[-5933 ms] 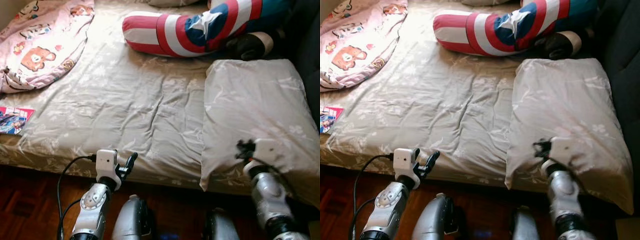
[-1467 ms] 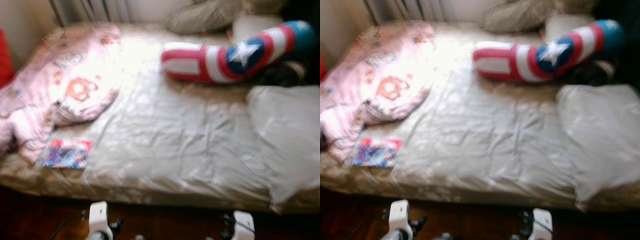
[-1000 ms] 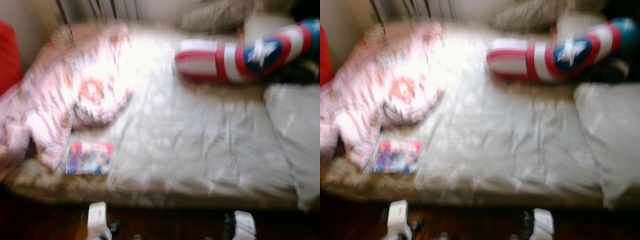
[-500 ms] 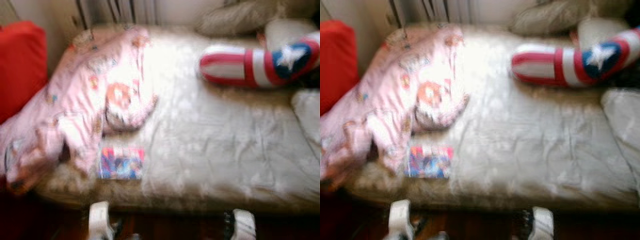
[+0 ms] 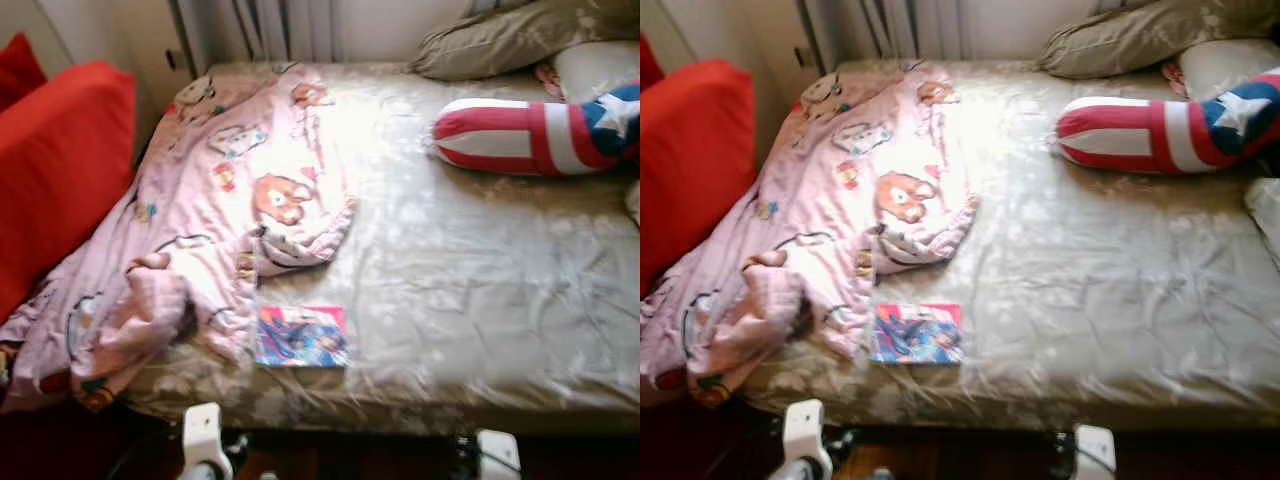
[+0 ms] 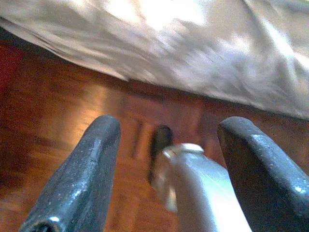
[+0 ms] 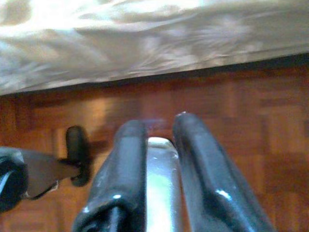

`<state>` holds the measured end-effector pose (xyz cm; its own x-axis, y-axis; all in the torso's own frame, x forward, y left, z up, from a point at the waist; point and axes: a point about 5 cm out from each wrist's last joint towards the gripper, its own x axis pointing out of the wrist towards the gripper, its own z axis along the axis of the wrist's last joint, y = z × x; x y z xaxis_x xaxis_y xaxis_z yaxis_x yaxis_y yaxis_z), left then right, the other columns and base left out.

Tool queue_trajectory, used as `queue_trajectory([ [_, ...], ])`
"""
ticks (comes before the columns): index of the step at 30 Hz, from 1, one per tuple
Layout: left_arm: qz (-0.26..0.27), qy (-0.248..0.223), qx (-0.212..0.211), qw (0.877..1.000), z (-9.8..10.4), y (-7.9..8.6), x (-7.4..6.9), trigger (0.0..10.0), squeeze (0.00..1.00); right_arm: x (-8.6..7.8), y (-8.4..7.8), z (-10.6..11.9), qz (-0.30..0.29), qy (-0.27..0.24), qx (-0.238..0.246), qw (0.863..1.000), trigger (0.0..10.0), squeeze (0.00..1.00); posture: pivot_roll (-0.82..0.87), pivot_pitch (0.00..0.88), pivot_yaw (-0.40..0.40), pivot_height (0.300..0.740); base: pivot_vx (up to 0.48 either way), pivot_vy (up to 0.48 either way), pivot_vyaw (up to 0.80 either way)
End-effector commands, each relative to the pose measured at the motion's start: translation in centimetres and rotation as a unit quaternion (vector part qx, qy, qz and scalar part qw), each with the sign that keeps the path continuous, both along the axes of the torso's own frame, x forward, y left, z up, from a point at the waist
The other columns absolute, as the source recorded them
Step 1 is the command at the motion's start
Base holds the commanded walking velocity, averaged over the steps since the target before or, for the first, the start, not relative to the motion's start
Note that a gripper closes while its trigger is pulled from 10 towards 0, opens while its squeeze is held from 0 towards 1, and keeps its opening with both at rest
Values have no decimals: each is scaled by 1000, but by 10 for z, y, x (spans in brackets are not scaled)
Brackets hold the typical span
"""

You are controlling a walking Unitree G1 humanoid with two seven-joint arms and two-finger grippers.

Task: Clean up the room

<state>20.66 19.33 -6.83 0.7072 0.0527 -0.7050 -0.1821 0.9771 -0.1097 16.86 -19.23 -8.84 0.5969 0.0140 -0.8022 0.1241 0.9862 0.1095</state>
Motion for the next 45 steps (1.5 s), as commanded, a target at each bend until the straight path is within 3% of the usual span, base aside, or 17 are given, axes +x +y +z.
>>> queue_trajectory([
  [1, -1, 15, 1, 1000, -5, -2, -8, 10000, 0, -9, -8, -3, -6, 15, -8, 1000, 10000, 0, 56, 157, 23, 740, 0, 0, 0],
  [21, -14, 14, 8, 1000, -4, -1, -7, 10000, 0, -8, -8, -2, 6, 13, -10, 1000, 10000, 0, 62, 174, 19, 740, 0, -44, 0],
  [25, -11, 12, 6, 1000, -4, -2, -6, 10000, 0, -7, 3, -4, 12, 12, -6, 1000, 10000, 0, 63, 176, 19, 740, 0, -359, 800],
  [45, -1, 15, -5, 1000, -5, -4, -7, 10000, 0, -5, 3, -3, 19, 11, -8, 1000, 10000, 0, 62, 184, 13, 740, 0, -31, 0],
])
